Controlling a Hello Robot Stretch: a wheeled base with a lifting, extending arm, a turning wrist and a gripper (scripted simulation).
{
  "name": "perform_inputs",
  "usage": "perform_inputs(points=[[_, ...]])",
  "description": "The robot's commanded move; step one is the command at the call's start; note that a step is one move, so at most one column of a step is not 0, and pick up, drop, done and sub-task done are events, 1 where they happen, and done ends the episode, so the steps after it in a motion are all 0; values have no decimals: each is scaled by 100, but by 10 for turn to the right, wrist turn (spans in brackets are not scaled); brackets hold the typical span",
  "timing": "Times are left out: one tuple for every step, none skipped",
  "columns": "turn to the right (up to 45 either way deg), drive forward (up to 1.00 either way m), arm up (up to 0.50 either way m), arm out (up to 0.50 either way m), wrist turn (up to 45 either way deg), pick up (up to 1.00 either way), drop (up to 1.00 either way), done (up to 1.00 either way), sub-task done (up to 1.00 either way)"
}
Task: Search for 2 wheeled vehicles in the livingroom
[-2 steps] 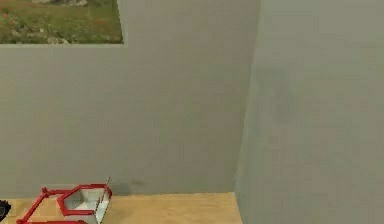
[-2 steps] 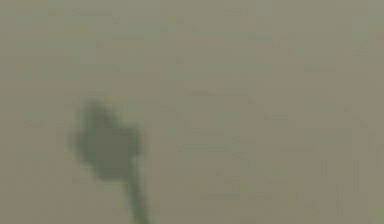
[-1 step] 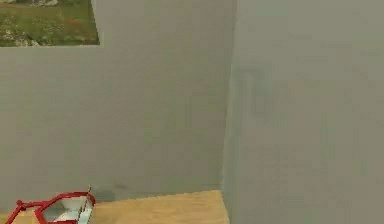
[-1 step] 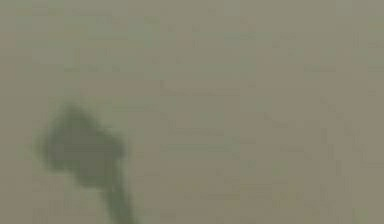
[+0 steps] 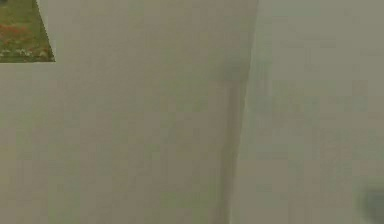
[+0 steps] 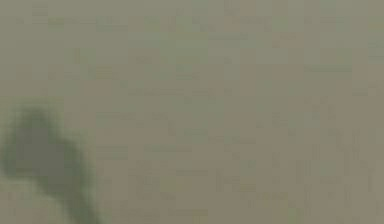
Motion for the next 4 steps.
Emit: perform_inputs(points=[[-450, 0, 0, 0, 0, 0, 0, 0, 0], [-210, 0, 0, 0, 0, 0, 0, 0, 0], [0, 0, 0, 0, 0, 0, 0, 0, 100], [-450, 0, 0, 0, 0, 0, 0, 0, 0]])
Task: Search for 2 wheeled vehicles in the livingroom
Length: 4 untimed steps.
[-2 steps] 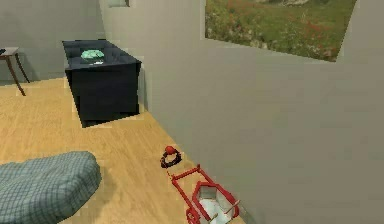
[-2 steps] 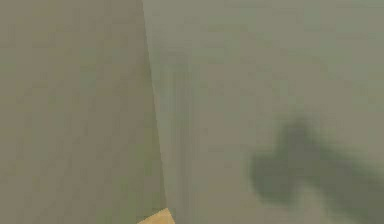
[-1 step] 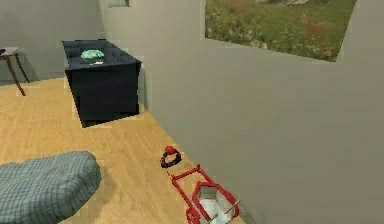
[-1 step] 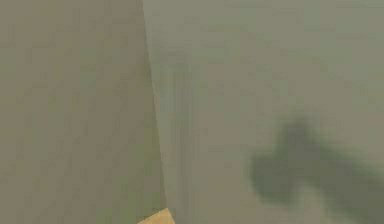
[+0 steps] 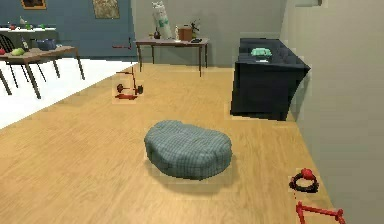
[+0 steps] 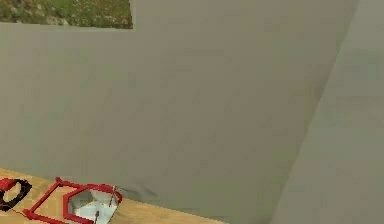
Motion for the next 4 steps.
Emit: perform_inputs(points=[[-30, 0, 0, 0, 0, 0, 0, 0, 0], [0, 25, 0, 0, 0, 0, 0, 0, 0], [-450, 0, 0, 0, 0, 0, 0, 0, 0], [-30, 0, 0, 0, 0, 0, 0, 0, 0]])
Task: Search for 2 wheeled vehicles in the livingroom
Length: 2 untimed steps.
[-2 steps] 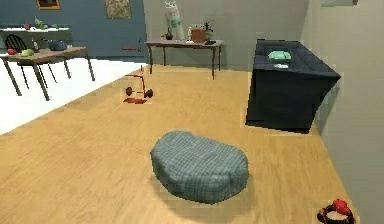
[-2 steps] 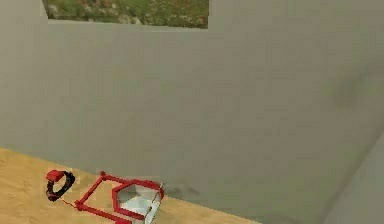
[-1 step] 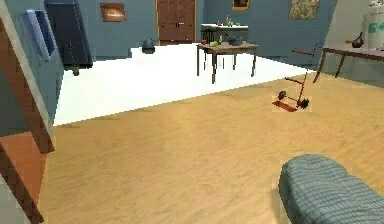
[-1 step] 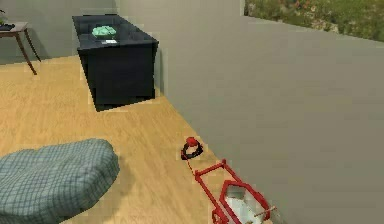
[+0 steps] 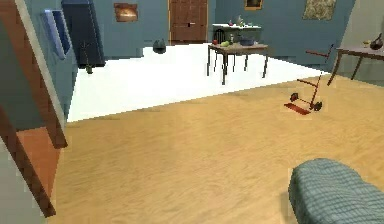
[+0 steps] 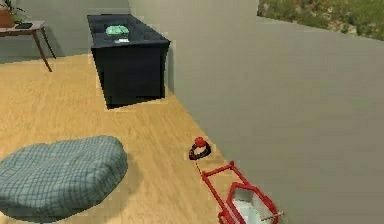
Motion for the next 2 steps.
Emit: perform_inputs(points=[[0, 90, 0, 0, 0, 0, 0, 0, 0], [240, 0, 0, 0, 0, 0, 0, 0, 0]])
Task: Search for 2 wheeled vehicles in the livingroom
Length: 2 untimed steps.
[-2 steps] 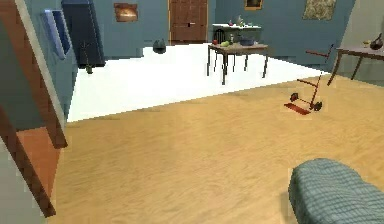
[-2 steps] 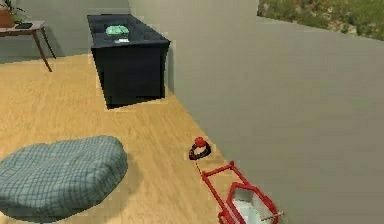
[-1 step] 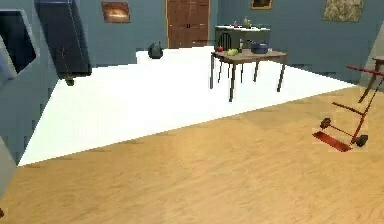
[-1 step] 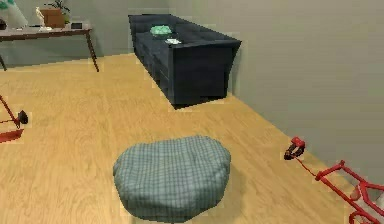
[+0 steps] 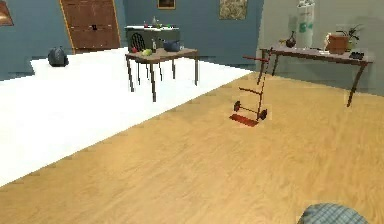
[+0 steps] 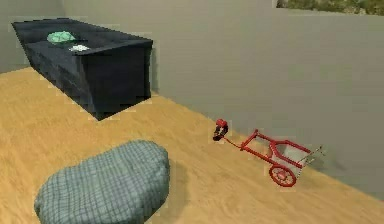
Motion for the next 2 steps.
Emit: perform_inputs(points=[[0, 100, 0, 0, 0, 0, 0, 0, 0], [120, 0, 0, 0, 0, 0, 0, 0, 0]])
